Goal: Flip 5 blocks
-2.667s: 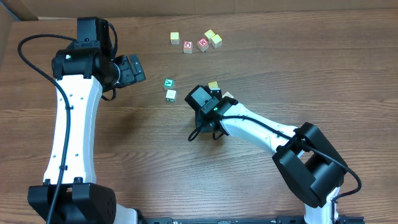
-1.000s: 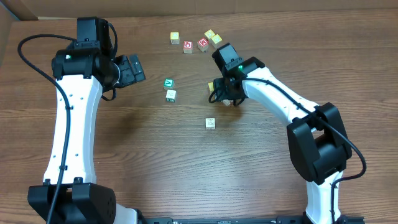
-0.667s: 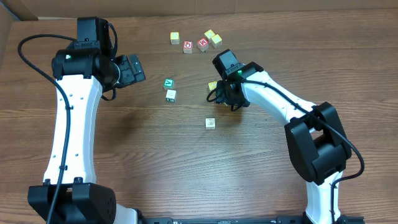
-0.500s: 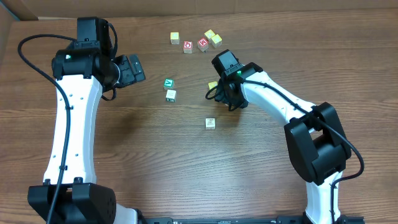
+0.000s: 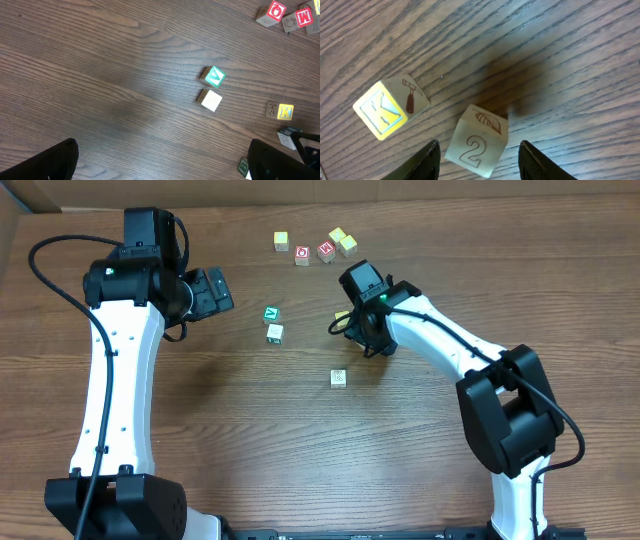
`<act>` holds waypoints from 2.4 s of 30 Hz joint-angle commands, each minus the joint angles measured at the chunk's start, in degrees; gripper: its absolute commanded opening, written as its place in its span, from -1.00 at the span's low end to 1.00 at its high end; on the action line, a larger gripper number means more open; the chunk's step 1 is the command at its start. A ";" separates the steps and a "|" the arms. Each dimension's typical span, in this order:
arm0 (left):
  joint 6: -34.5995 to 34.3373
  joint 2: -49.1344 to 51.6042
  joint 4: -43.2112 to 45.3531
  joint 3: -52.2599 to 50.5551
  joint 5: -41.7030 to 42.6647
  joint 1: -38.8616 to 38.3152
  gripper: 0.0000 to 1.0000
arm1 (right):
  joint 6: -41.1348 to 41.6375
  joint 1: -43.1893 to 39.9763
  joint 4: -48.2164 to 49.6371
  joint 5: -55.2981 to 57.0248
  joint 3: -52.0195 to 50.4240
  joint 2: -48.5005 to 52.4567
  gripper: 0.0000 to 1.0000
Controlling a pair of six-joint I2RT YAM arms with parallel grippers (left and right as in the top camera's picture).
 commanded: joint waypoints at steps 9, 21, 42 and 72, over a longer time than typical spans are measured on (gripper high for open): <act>-1.20 0.39 0.22 1.44 -0.74 -0.24 0.99 | 4.48 1.86 0.66 4.87 -0.35 0.02 0.03; -1.18 0.39 0.20 1.44 -0.74 -0.24 1.00 | 7.10 1.79 1.29 4.85 -0.44 1.73 0.01; -1.20 0.39 0.22 1.44 -0.74 -0.24 1.00 | -7.82 1.27 -1.55 4.61 -0.26 1.31 -0.27; -1.18 0.39 0.22 1.44 -0.74 -0.24 0.99 | -16.39 0.61 -2.38 3.34 1.18 0.09 -0.23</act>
